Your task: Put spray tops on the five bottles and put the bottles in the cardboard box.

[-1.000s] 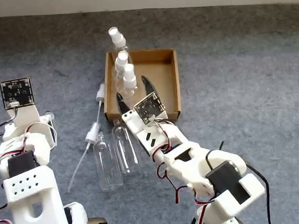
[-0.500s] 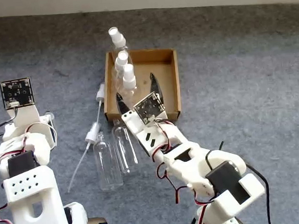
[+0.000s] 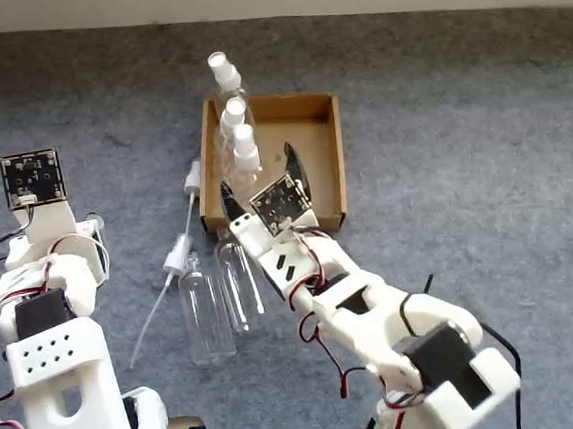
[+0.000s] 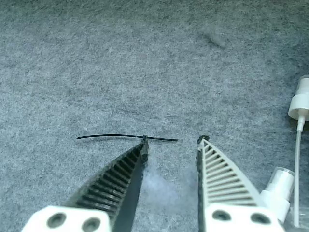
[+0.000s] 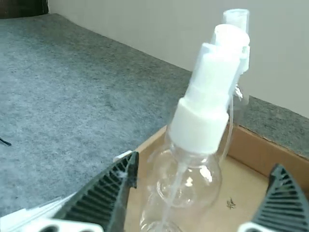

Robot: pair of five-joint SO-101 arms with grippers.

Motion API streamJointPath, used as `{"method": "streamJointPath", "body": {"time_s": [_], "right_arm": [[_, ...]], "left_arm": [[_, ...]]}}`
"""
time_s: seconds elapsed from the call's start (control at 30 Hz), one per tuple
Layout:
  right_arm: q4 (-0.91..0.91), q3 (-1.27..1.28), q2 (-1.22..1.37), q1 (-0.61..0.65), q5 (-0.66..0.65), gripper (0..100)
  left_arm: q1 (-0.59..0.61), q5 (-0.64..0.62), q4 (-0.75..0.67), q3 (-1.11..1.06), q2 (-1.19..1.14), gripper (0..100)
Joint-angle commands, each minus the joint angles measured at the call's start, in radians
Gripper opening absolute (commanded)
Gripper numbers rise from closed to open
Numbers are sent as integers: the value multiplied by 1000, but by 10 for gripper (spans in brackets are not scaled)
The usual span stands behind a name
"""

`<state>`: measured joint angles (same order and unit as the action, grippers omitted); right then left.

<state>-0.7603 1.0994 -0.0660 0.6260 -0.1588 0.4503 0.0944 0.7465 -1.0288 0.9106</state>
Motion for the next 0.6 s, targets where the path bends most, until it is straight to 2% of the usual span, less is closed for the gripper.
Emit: {"method": "streamJointPath", "body": {"time_s": [0.0, 0.13, 0.33, 0.43, 0.57], "right_arm": [[59, -12, -116, 33, -3, 348], [131, -10, -194, 44, -3, 348], [335, -12, -363, 48, -3, 347], [506, -12, -493, 48, -3, 347], [786, -13, -710, 68, -2, 347]], "left_arm": [[12, -9, -18, 12, 8, 165], [12, -9, -18, 12, 8, 165], [12, -6, -15, 24, 5, 165], [12, -6, -12, 71, -35, 165], [12, -6, -11, 177, -213, 165]]}}
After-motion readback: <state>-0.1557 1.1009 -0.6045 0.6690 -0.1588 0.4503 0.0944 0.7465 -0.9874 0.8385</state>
